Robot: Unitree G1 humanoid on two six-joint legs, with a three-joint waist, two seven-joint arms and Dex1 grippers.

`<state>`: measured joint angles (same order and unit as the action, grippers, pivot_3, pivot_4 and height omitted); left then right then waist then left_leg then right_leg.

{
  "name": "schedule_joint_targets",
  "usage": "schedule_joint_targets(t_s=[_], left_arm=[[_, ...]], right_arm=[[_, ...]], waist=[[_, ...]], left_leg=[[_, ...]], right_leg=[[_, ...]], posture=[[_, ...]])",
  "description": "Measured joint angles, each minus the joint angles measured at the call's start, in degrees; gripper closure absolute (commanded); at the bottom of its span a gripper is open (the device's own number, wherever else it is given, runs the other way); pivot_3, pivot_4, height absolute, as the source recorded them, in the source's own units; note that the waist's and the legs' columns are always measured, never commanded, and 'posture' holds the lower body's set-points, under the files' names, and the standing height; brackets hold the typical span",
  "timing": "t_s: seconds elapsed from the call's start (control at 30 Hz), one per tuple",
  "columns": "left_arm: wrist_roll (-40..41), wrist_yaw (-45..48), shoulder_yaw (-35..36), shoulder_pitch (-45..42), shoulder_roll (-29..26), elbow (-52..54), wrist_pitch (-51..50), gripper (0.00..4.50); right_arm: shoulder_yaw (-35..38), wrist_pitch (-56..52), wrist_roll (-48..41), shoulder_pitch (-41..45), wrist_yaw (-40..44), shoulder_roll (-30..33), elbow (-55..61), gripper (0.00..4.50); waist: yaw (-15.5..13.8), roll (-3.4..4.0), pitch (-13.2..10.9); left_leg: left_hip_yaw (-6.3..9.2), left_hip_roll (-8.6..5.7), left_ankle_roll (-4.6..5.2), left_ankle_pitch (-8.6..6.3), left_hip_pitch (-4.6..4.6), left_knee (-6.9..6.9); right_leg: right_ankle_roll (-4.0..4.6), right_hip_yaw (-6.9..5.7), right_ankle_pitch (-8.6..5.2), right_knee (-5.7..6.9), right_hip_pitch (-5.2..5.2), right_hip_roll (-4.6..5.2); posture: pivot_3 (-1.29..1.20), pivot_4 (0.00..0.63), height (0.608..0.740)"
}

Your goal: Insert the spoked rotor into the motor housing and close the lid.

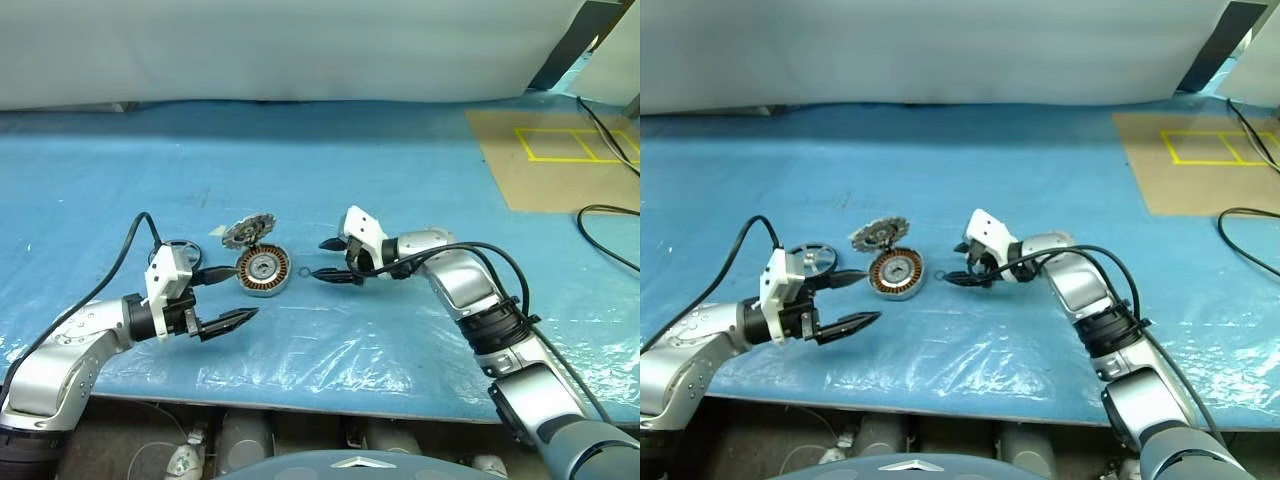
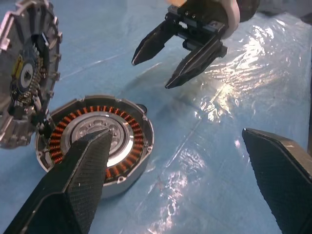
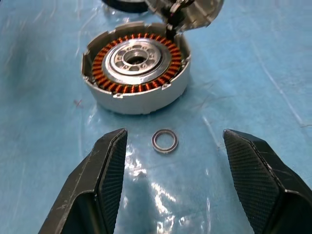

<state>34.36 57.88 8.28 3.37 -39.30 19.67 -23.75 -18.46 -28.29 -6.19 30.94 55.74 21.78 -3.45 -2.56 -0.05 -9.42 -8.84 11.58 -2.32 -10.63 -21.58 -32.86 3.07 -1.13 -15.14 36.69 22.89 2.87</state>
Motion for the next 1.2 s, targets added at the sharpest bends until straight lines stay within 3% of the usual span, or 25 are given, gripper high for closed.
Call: schedule_joint_targets(t_s=[0.2, 0.53, 0.7, 0.83, 1.2], left_arm=[[0.1, 0.2, 0.0, 0.0, -0.5, -0.3, -0.2, 0.0], [0.1, 0.3, 0.2, 0.2, -1.1, -0.5, -0.7, 0.0], [0.1, -0.1, 0.3, 1.2, -1.1, -0.4, -0.7, 0.0], [0.1, -0.2, 0.3, 1.2, -1.1, -0.1, -0.7, 0.0], [0.1, -0.2, 0.3, 0.9, -1.1, 0.0, -0.7, 0.0]], right_arm=[[-0.5, 3.4, 0.0, -1.5, -1.9, -2.9, -1.8, 1.21], [-4.3, 16.5, 6.7, 2.6, -3.6, -4.9, -17.4, 1.21], [-4.9, 20.3, 7.7, 3.0, -3.1, -5.5, -19.5, 2.43], [-5.0, 21.1, 8.2, 2.9, -2.0, -5.2, -19.7, 3.83], [-3.6, 19.4, 7.4, 3.6, -1.4, -5.0, -20.6, 3.94]], waist=[[0.0, 0.0, 0.0], [0.1, 0.0, 0.0], [0.1, 0.0, 0.0], [0.0, 0.0, 0.0], [-0.1, 0.01, 0.0]], left_leg=[[0.01, -0.01, 0.0, 0.0, 0.0, 0.02], [-0.02, 0.0, 0.01, 0.0, 0.04, 0.0], [-0.03, 0.0, 0.02, 0.0, 0.07, 0.0], [-0.03, -0.01, 0.05, -0.02, 0.25, -0.01], [-0.03, -0.01, 0.22, -0.12, 0.48, 0.0]], right_leg=[[0.0, 0.0, 0.0, 0.0, 0.0, 0.0], [0.01, -0.01, -0.01, 0.0, -0.04, 0.01], [0.01, -0.01, -0.01, 0.0, -0.09, 0.01], [0.02, -0.01, -0.01, 0.0, -0.27, 0.02], [0.03, -0.01, -0.02, -0.03, -0.51, 0.04]], posture=[[0.0, 0.15, 0.74], [0.0, 0.15, 0.74], [0.0, 0.15, 0.74], [0.0, 0.15, 0.74], [0.0, 0.15, 0.74]])
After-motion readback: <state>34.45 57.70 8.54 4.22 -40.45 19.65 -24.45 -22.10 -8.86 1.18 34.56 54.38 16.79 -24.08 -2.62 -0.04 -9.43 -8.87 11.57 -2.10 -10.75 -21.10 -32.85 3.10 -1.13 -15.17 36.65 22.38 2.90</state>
